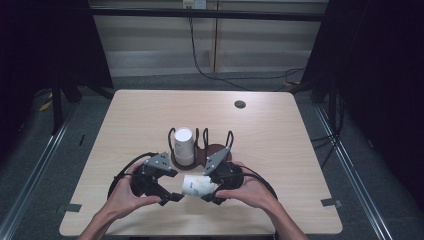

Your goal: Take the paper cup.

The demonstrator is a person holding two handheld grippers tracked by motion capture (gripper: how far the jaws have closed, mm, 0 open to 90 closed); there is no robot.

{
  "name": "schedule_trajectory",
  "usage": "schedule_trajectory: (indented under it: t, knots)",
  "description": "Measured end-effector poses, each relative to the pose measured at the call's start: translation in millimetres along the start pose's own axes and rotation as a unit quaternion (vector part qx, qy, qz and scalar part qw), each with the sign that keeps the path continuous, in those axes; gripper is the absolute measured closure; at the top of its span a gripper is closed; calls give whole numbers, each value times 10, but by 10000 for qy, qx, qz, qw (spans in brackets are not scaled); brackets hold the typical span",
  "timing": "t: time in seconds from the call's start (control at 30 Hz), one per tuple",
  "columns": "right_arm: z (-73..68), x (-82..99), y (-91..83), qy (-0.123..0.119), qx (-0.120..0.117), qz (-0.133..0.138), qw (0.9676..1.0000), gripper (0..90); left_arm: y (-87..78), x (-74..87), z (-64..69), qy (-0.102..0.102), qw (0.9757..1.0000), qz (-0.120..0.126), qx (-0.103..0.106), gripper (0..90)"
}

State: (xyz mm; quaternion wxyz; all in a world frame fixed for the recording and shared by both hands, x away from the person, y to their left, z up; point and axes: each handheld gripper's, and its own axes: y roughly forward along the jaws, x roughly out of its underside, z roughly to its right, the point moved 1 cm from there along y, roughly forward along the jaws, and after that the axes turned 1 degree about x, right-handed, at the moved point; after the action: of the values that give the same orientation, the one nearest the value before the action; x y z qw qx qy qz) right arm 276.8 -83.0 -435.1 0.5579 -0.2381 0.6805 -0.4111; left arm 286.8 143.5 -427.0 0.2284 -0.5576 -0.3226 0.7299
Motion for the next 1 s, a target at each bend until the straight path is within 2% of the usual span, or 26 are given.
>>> schedule_trajectory:
  t: [0.07, 0.1, 0.17, 0.23, 0.27, 0.47, 0.53, 0.63, 0.73, 1.0]
  knots:
    - [-8, -16, 11, -51, -52, -26, 10000, 272, 23, -3, 0, 148, 9998, -110, 44, 178]
    - [-16, -26, 14, -51, -54, -73, 9999, 272, 36, -2, 12, 124, 9999, -105, 49, 164]
    - [-28, -42, 24, -77, -62, -144, 9998, 272, 60, -4, 22, 206, 9996, -176, 58, 165]
    - [-39, -56, 40, -140, -90, -179, 9997, 272, 77, -4, 35, 209, 9995, -249, 66, 166]
    - [-51, -57, 43, -129, -96, -237, 9996, 272, 84, -4, 34, 259, 9992, -281, 80, 167]
    - [-66, -52, 69, -129, -136, -402, 9990, 271, 136, 3, 39, 271, 9988, -397, 123, 194]
    - [-56, -49, 72, -158, -136, -382, 9991, 271, 152, 4, 30, 238, 9986, -444, 154, 186]
    - [-60, -46, 87, -152, -150, -377, 9991, 269, 156, 4, 33, 337, 9983, -465, 123, 184]
    - [-66, -52, 97, -193, -139, -371, 9990, 265, 169, 4, 34, 326, 9982, -485, 134, 188]
    - [-105, -81, 115, -244, -220, -332, 9989, 267, 232, 4, 52, 374, 9976, -546, 211, 226]
